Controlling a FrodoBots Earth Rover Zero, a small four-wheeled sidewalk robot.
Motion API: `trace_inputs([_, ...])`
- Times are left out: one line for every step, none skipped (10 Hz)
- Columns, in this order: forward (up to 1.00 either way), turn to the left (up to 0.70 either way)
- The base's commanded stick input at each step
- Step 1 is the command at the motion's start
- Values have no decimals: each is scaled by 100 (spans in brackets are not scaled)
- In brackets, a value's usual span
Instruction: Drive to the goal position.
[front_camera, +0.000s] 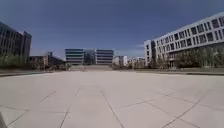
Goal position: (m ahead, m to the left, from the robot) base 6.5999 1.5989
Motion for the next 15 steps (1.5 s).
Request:
trace_inputs([9, -5])
trace_inputs([9, -5])
trace_inputs([9, -5])
trace_inputs([9, -5])
trace_inputs([9, -5])
trace_inputs([9, -5])
trace_inputs([9, -5])
trace_inputs([9, -5])
trace_inputs([9, -5])
trace_inputs([9, -5])
trace_inputs([9, -5])
trace_inputs([9, -5])
trace_inputs([9, -5])
trace_inputs([9, -5])
trace_inputs([9, -5])
